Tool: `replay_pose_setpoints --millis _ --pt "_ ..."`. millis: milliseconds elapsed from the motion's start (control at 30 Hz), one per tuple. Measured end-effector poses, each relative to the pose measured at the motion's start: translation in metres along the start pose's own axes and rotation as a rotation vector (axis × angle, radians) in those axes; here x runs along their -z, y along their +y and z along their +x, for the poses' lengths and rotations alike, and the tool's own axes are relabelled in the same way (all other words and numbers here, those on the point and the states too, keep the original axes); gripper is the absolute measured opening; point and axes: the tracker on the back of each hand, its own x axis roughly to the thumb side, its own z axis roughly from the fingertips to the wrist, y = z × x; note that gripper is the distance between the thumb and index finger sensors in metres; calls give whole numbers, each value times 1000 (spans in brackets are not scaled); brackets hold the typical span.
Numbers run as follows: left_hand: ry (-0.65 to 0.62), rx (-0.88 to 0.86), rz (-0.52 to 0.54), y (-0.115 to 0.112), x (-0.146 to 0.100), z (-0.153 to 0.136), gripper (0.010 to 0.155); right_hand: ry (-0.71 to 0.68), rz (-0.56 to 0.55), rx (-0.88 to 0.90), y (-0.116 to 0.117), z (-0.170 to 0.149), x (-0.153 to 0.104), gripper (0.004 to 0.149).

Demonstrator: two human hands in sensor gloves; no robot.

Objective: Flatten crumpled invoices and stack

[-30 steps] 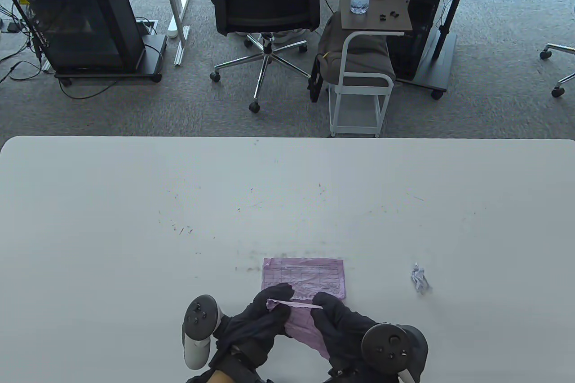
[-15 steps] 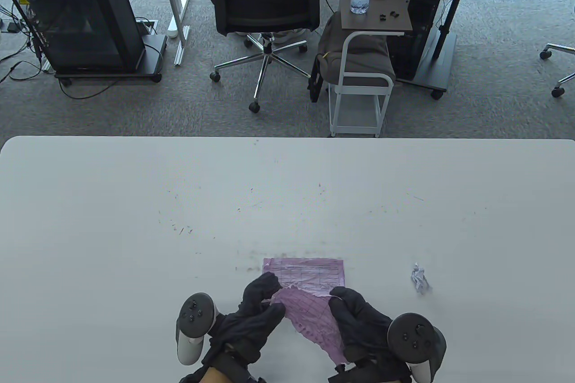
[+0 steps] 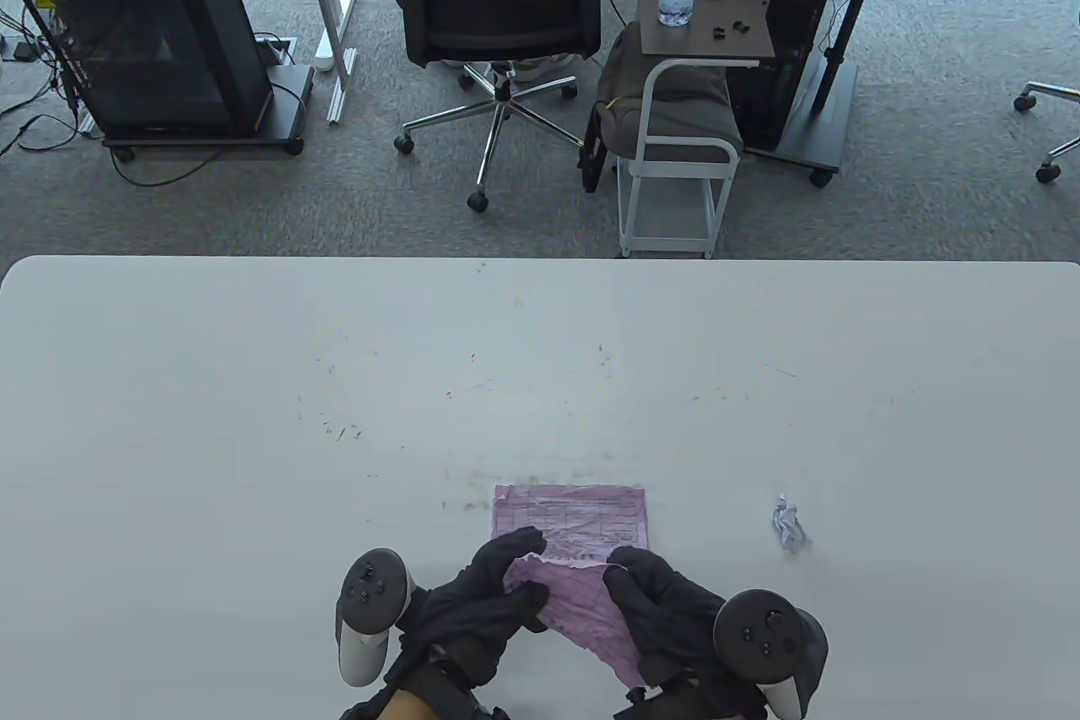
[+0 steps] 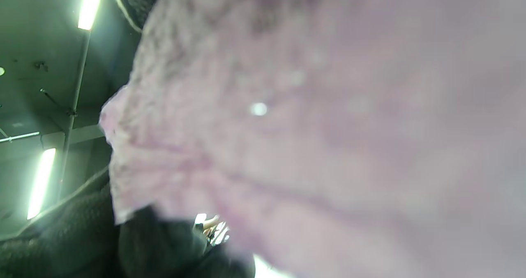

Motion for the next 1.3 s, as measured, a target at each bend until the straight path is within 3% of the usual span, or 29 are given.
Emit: replay_pose_setpoints --millis 333,500,600,667,767,900,933,1300 --pt "80 215 -11 6 -1 3 52 40 -35 -73 -14 -13 2 38" --pt "-43 518 -10 16 -5 20 89 46 23 -99 -15 -18 3 38" --pt "-122 626 1 18 -8 36 94 9 86 -84 -9 -17 4 39" --pt "-137 609 -61 15 -9 39 95 -41 153 -74 -1 -14 5 39" --pt "-138 605 -112 5 -6 35 87 -87 223 -69 11 -8 4 39" --pt "-125 524 -88 -2 -1 28 47 -123 275 -53 22 -4 2 41" --pt "-115 506 -88 -3 0 26 44 -128 281 -67 23 -4 2 41" --pt "29 587 -31 11 2 5 43 -19 359 -244 14 -18 8 44"
